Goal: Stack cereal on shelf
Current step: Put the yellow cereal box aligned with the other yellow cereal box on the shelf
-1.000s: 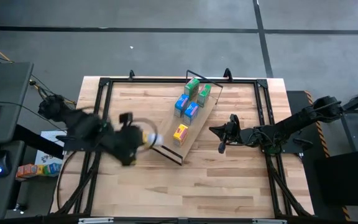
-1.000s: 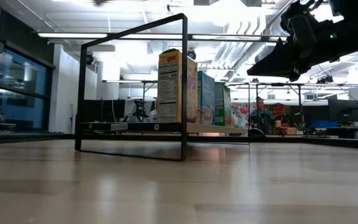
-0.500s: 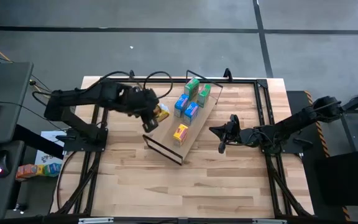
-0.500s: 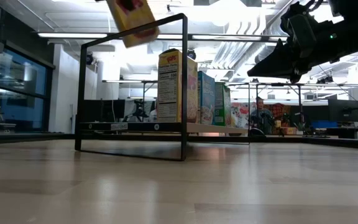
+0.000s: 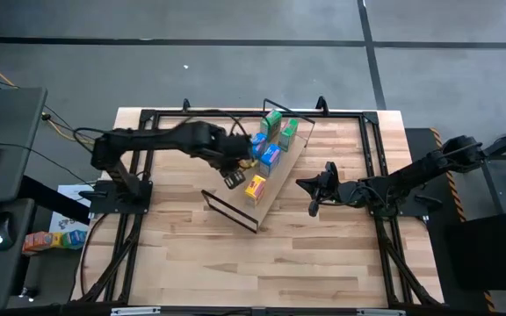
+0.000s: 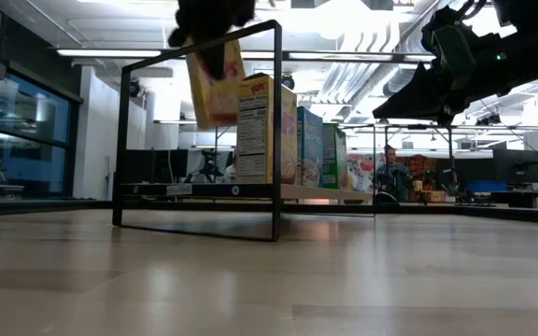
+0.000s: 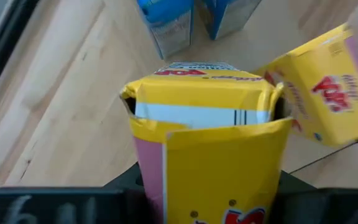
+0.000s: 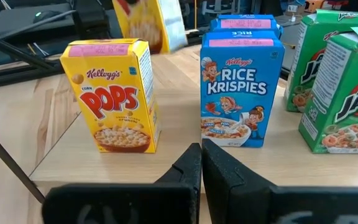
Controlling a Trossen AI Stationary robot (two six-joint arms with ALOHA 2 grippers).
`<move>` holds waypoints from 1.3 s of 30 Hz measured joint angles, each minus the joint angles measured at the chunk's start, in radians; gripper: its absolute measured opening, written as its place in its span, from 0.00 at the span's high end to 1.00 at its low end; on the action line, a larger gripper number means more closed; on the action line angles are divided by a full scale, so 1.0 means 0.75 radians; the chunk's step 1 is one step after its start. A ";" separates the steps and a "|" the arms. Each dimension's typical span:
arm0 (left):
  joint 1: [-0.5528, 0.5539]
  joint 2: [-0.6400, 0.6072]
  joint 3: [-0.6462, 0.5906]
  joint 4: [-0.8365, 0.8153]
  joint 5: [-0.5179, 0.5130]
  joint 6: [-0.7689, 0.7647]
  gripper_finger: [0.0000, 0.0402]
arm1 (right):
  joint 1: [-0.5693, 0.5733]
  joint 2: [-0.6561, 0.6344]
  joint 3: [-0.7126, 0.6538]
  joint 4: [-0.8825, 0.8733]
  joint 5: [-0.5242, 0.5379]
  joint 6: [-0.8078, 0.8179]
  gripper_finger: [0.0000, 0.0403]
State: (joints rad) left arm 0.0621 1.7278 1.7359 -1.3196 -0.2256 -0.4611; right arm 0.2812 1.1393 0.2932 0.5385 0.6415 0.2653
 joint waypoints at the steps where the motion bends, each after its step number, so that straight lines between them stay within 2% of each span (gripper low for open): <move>1: 0.000 0.025 0.000 0.000 0.000 0.008 0.73 | 0.000 0.000 0.000 0.000 0.000 0.001 1.00; 9: -0.035 0.181 -0.001 0.000 0.010 -0.012 0.73 | 0.000 0.000 0.000 -0.023 -0.006 0.032 1.00; 22: -0.116 0.253 0.000 0.018 0.010 -0.059 0.70 | 0.000 0.000 0.000 -0.034 -0.009 0.066 1.00; 30: -0.122 0.255 -0.040 0.064 0.013 -0.060 0.61 | 0.000 0.000 0.000 -0.034 -0.008 0.066 1.00; 39: -0.115 0.255 -0.130 0.111 0.056 -0.017 0.46 | 0.000 0.000 0.000 -0.034 -0.002 0.065 1.00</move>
State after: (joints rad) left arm -0.0238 1.9190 1.6382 -1.2362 -0.1836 -0.4737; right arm 0.2810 1.1393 0.2932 0.5129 0.6402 0.3141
